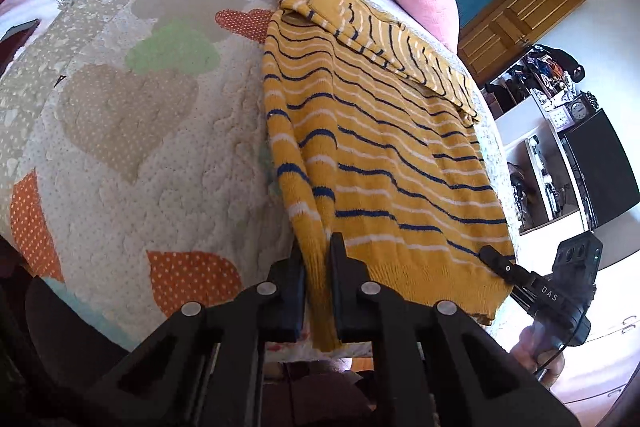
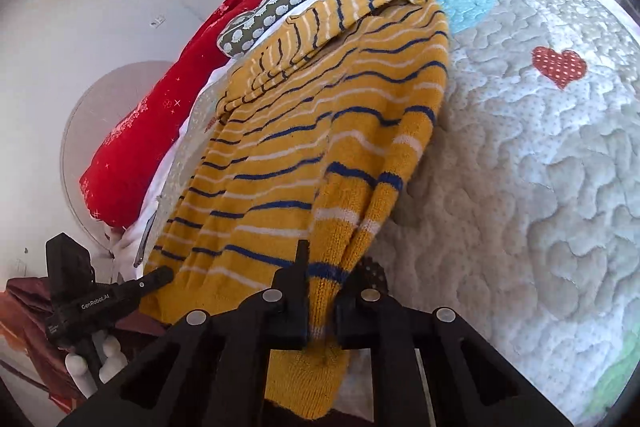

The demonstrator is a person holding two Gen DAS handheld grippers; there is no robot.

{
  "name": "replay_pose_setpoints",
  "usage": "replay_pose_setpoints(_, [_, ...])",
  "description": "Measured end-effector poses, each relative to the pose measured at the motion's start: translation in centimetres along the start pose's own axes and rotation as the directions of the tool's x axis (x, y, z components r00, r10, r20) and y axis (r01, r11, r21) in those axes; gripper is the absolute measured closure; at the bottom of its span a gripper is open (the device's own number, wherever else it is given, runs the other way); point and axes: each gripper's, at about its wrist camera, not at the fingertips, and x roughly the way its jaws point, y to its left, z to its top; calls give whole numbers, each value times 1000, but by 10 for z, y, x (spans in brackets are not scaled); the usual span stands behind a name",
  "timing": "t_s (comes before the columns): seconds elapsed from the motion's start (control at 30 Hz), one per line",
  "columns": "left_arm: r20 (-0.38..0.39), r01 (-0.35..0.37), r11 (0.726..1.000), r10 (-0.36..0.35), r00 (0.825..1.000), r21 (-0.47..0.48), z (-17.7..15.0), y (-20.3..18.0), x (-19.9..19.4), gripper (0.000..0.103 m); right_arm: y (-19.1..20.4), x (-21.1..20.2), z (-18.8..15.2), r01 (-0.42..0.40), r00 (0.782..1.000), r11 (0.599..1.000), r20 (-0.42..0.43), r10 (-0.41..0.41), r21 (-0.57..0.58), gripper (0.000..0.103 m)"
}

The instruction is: Fold small clothes

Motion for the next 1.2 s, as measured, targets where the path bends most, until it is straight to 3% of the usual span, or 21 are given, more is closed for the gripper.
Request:
replay_pose_setpoints(0.07, [1,5,1000,-5,1000,18,-11,-3,-10,98,-4,-16,-9,0,1000,1000,2,0,4,95])
replay_pose_setpoints(0.37, [-17,-26,998,27,999,53,-46,9,-15,96,-24,-51,-57,16,1000,999,-10,-15,34,94])
replay_pose_setpoints(0.4, [-9,-34,998,34,999,51,-43,11,-15,93,-26,-51,-58,19,1000,999,-7,-19,34,93])
replay_pose_setpoints(0.5, [25,-3,1000,2,1000,24,-31,17,-16,62,-27,-49,-58,18,1000,999,-11,-18,31,89])
replay_pose_setpoints(0.53, [35,17,1000,-18,999,20,-28,18,-17,49,-25,-48,-58,22,1000,999,-11,-22,25,82])
replay_pose_setpoints(0.57, [34,37,999,-38,999,20,-25,18,-14,43,-24,-48,-59,24,1000,1000,-13,-24,19,77])
replay_pose_setpoints(0.63, [12,65,997,-66,998,28,-19,14,-4,42,-23,-46,-61,15,1000,1000,-13,-15,12,57])
replay_pose_setpoints(0.73, [-51,63,997,-60,997,54,-19,0,21,41,-22,-40,-65,5,1000,1000,-31,-5,2,51])
replay_pose_setpoints(0.8, [-123,77,995,-70,990,56,-25,-8,41,50,-18,-34,-67,8,999,1000,-40,-8,-16,51])
replay_pose_setpoints(0.83, [-146,65,996,-55,988,63,-31,-10,48,79,-15,-30,-67,24,999,999,-43,-25,-34,51])
replay_pose_setpoints(0.87, [-153,21,996,-8,988,85,-33,-13,52,90,-12,-26,-67,43,998,998,-43,-46,-54,51])
replay_pose_setpoints(0.9, [-146,17,996,-3,989,92,-34,-14,50,91,-9,-21,-68,64,997,995,-47,-68,-71,58])
replay_pose_setpoints(0.93, [-141,31,996,-20,990,78,-33,-13,45,98,-7,-18,-68,88,994,992,-55,-93,-91,84])
replay_pose_setpoints(0.97, [-136,43,997,-35,990,61,-31,-11,39,99,-5,-17,-67,104,992,988,-63,-112,-112,93])
replay_pose_setpoints(1.07, [-92,102,995,-101,991,13,-18,-6,12,99,-6,-27,-58,30,997,996,-68,-36,-88,93])
replay_pose_setpoints(1.2, [-8,156,988,-155,988,16,18,-19,-13,99,8,-43,-28,-59,998,995,-22,57,-84,93])
